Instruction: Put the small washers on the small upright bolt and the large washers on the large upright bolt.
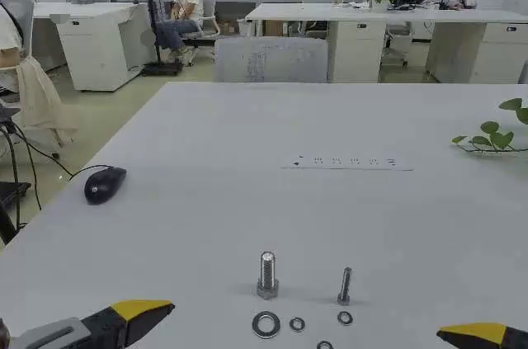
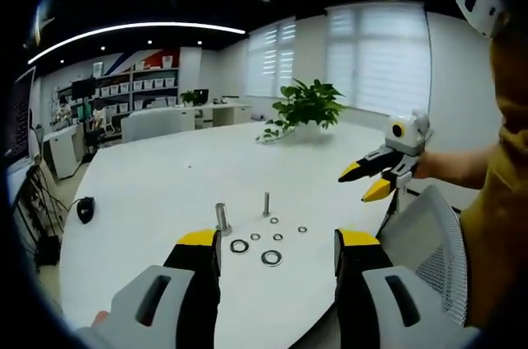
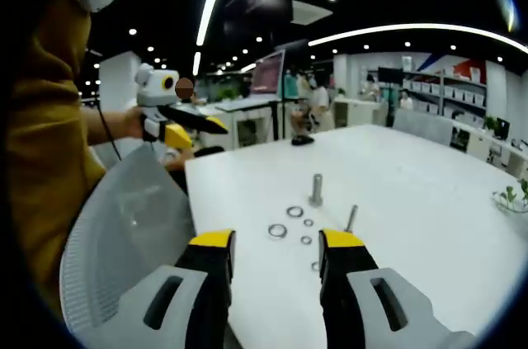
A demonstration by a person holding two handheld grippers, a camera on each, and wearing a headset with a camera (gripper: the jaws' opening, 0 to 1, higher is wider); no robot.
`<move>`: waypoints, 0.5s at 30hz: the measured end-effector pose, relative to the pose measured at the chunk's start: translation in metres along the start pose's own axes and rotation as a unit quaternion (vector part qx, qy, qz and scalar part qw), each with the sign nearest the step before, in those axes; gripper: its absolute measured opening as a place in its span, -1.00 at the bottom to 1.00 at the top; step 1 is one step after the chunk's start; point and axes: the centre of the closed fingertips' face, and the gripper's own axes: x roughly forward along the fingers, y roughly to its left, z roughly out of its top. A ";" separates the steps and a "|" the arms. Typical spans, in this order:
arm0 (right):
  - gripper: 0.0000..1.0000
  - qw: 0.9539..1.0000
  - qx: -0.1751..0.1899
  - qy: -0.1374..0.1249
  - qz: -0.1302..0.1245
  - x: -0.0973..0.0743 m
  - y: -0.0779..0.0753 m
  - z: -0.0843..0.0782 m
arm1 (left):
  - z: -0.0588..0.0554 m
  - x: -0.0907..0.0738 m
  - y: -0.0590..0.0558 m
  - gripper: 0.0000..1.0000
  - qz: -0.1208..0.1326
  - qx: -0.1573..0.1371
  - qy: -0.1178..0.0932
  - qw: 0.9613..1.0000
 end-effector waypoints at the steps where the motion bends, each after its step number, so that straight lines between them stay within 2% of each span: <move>1: -0.16 1.000 0.001 0.001 0.001 0.000 0.001 -0.001 | -0.002 0.001 0.001 0.08 0.002 -0.001 0.001 1.000; 15: -0.16 1.000 0.008 0.004 0.002 0.005 0.004 -0.001 | -0.008 0.014 0.006 0.08 0.001 -0.007 0.013 1.000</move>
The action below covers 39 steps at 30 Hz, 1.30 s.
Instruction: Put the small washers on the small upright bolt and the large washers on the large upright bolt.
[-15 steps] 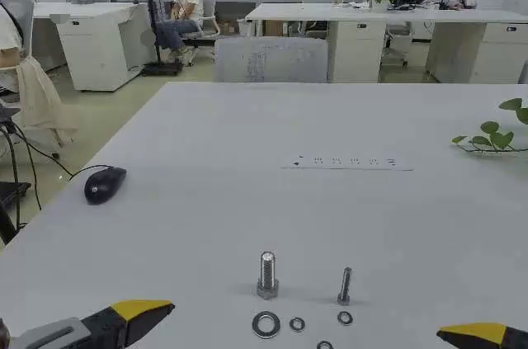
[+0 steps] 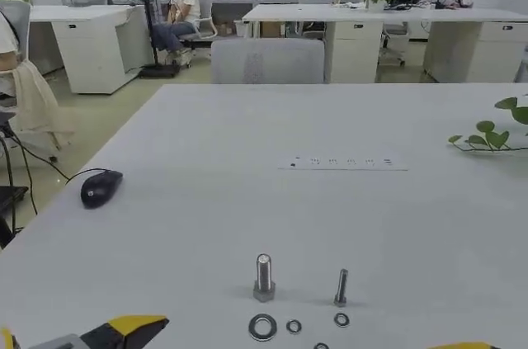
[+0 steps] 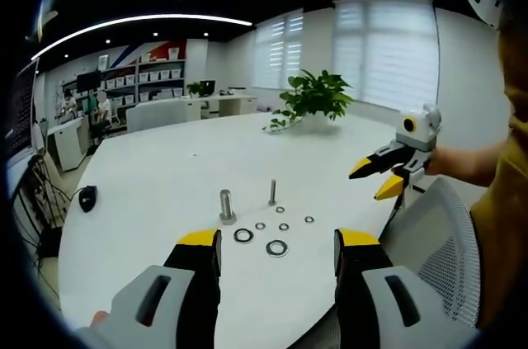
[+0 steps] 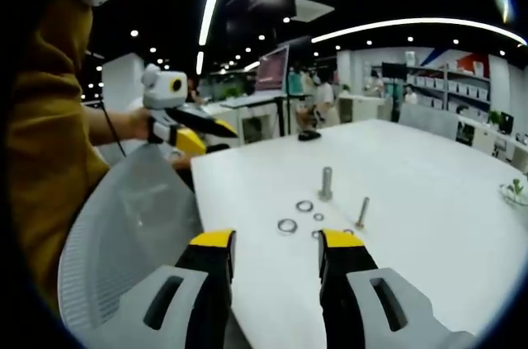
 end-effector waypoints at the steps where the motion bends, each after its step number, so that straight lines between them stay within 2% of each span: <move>1: -0.16 1.000 -0.001 0.001 0.000 0.001 0.000 0.000 | 0.000 0.001 0.000 0.08 -0.001 0.000 0.000 1.000; 11: -0.16 1.000 -0.004 0.009 0.000 0.005 -0.006 0.003 | -0.003 0.009 0.005 0.08 -0.001 -0.003 0.008 1.000; 19: -0.17 1.000 -0.009 0.016 0.008 0.011 -0.008 0.006 | -0.003 0.014 0.002 0.08 -0.010 -0.005 0.010 1.000; 26: -0.19 1.000 -0.014 0.021 0.009 0.012 -0.013 0.003 | 0.000 0.014 0.005 0.09 -0.009 -0.004 0.005 1.000; 29: -0.19 0.999 -0.017 0.035 0.013 0.013 -0.016 -0.004 | -0.002 0.015 0.006 0.09 -0.009 -0.004 0.008 1.000; 35: -0.19 0.999 -0.017 0.044 0.020 0.018 -0.022 -0.011 | -0.007 0.019 0.009 0.09 -0.008 -0.015 0.011 1.000; 39: -0.20 0.998 -0.020 0.049 0.018 0.022 -0.032 -0.013 | -0.008 0.021 0.011 0.09 -0.005 -0.017 0.015 1.000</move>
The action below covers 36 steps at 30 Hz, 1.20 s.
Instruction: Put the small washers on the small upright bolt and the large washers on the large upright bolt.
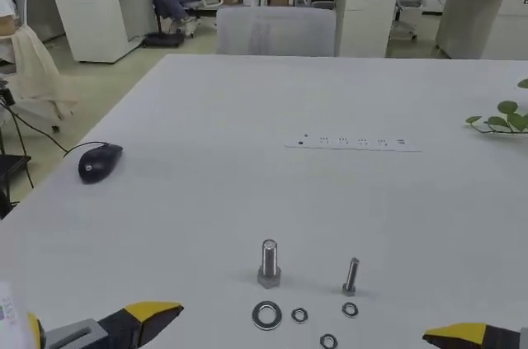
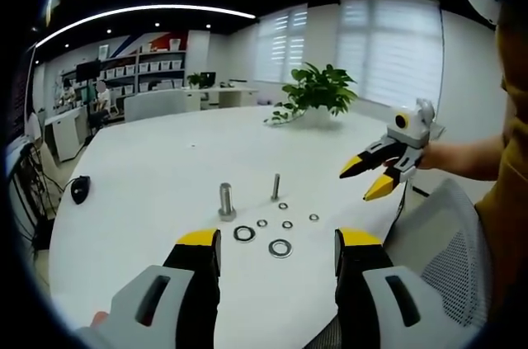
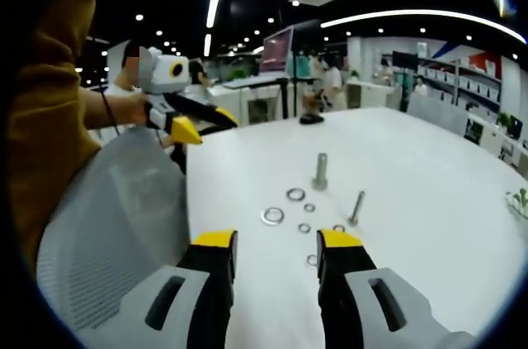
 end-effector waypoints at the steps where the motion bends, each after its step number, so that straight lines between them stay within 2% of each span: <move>1: -0.20 1.000 0.000 0.001 0.000 0.001 -0.003 -0.001 | 0.001 0.000 0.000 0.09 0.000 -0.002 -0.001 1.000; 8: -0.24 0.999 -0.015 0.030 0.005 0.012 -0.022 -0.012 | 0.006 0.003 0.007 0.09 0.010 -0.005 -0.007 1.000; 11: -0.26 0.998 -0.026 0.050 0.022 0.018 -0.022 -0.018 | 0.005 0.003 0.007 0.09 0.011 -0.007 -0.007 1.000; 16: -0.36 0.996 -0.039 0.077 0.029 0.026 -0.026 -0.028 | 0.003 0.004 0.007 0.09 0.011 -0.010 -0.006 1.000; 18: -0.36 0.994 -0.040 0.096 0.034 0.028 -0.028 -0.034 | 0.003 0.004 0.005 0.09 0.009 -0.008 -0.004 1.000; 21: -0.36 0.993 -0.045 0.105 0.037 0.031 -0.032 -0.037 | 0.004 0.004 0.003 0.09 0.007 -0.007 -0.006 1.000; 23: -0.37 0.990 -0.052 0.122 0.041 0.032 -0.034 -0.042 | 0.005 0.004 0.003 0.09 0.007 -0.006 -0.007 1.000; 27: -0.44 0.980 -0.060 0.180 0.058 0.038 -0.032 -0.058 | 0.005 0.003 0.005 0.09 0.007 -0.006 -0.009 1.000; 28: -0.45 0.979 -0.066 0.184 0.062 0.040 -0.031 -0.060 | 0.005 0.003 0.006 0.09 0.007 -0.006 -0.011 1.000; 32: -0.49 0.967 -0.099 0.221 0.075 0.046 -0.033 -0.067 | 0.007 0.004 0.008 0.09 0.007 -0.006 -0.013 1.000; 34: -0.50 0.964 -0.100 0.232 0.078 0.050 -0.034 -0.068 | 0.007 0.005 0.009 0.09 0.007 -0.007 -0.014 1.000; 36: -0.50 0.957 -0.117 0.253 0.079 0.049 -0.038 -0.072 | 0.007 0.005 0.010 0.09 0.006 -0.010 -0.017 1.000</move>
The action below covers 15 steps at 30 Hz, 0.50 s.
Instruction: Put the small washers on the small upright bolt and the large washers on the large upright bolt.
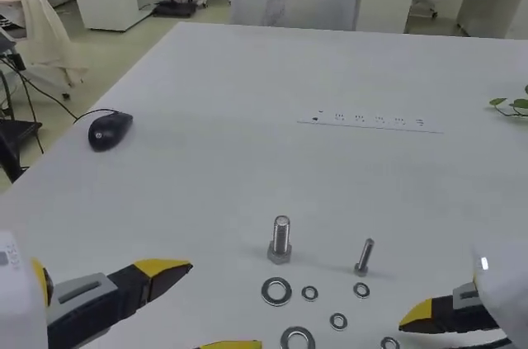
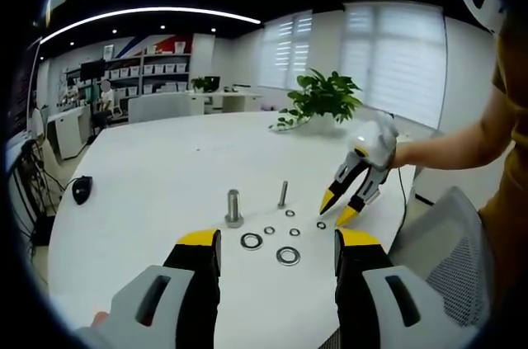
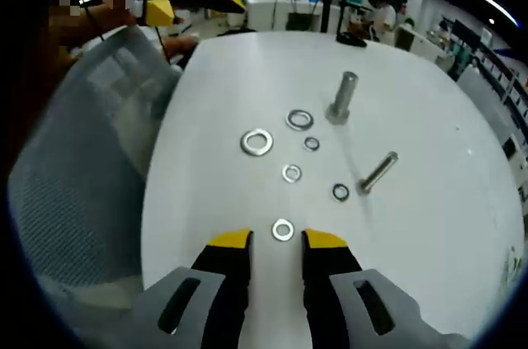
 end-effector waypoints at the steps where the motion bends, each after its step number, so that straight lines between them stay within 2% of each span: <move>1: -0.50 1.000 -0.014 0.014 -0.001 0.001 -0.002 -0.002 | -0.001 0.000 0.000 0.09 0.001 0.000 0.001 1.000; 4: -0.50 1.000 -0.020 0.021 0.007 0.004 -0.004 0.001 | -0.002 0.000 0.002 0.09 0.001 0.000 0.002 1.000; 10: -0.57 0.996 -0.054 0.066 0.032 0.012 0.000 -0.005 | -0.003 0.002 0.005 0.09 -0.001 -0.003 0.000 1.000; 15: -0.58 0.995 -0.063 0.073 0.041 0.014 0.002 -0.004 | -0.001 0.003 0.006 0.09 -0.002 -0.002 -0.002 1.000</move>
